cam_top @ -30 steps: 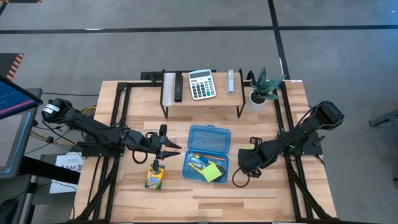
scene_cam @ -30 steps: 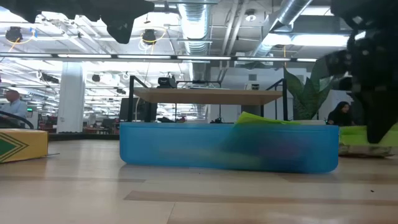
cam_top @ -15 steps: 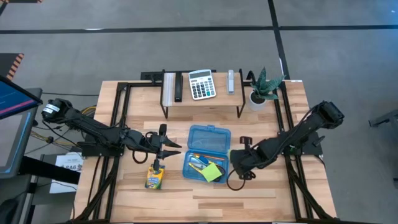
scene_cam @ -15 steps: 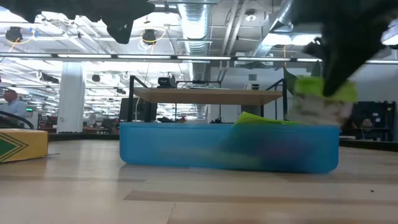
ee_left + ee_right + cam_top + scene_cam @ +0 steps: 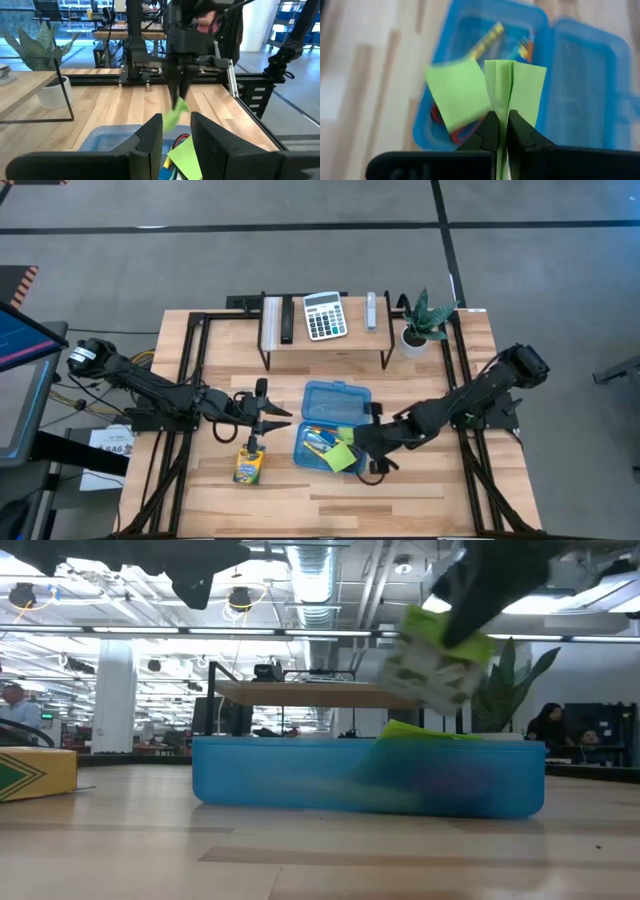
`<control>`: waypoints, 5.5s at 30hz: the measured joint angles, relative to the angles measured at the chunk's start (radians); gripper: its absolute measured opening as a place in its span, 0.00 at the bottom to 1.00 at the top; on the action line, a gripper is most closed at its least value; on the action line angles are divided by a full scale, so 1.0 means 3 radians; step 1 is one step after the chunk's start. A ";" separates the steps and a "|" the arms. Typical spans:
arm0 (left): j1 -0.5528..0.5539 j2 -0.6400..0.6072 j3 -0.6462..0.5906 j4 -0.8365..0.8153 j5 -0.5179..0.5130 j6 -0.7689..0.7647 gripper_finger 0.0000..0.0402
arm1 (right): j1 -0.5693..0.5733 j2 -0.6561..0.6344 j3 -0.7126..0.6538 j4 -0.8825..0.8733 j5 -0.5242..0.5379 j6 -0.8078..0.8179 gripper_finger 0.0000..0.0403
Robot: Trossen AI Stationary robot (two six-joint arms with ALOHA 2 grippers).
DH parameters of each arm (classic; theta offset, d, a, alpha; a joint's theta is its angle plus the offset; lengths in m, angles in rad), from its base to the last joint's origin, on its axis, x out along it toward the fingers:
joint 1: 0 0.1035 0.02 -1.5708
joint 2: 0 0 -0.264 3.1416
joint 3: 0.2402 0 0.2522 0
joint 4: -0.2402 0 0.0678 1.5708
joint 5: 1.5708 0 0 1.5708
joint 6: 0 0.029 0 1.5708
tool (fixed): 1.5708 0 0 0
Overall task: Pack school essentials
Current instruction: Put the light green sticky notes into the supply box, then put the crayon box into the supply box
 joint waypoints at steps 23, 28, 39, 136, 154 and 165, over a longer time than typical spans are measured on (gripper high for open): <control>0.0000 0.0000 -0.0001 -0.0005 -0.0023 0.0018 0.22 | -0.0107 0.0927 0.0452 -0.0042 -0.0614 -0.0338 0.37; 0.0001 0.0000 -0.0001 -0.0011 -0.0023 0.0018 0.22 | -0.0138 0.0935 0.0560 -0.0240 -0.0614 -0.0339 0.55; 0.0001 0.0000 -0.0001 -0.0028 -0.0037 0.0039 0.22 | -0.0065 0.0385 0.0587 0.0268 -0.0597 -0.0563 0.54; -0.1064 0.1184 0.1486 -0.4924 0.0223 -0.4600 0.40 | -0.0827 -0.0353 -0.1579 0.4214 -0.1410 -0.1159 0.50; -0.1389 0.1237 0.1490 -0.4319 0.0106 -0.5213 0.82 | -0.0852 -0.0353 -0.1578 0.4196 -0.1404 -0.1187 0.50; -0.1595 0.1258 0.1490 -0.4120 -0.0623 -0.5811 0.72 | -0.0917 -0.0353 -0.1578 0.4166 -0.1404 -0.1336 0.50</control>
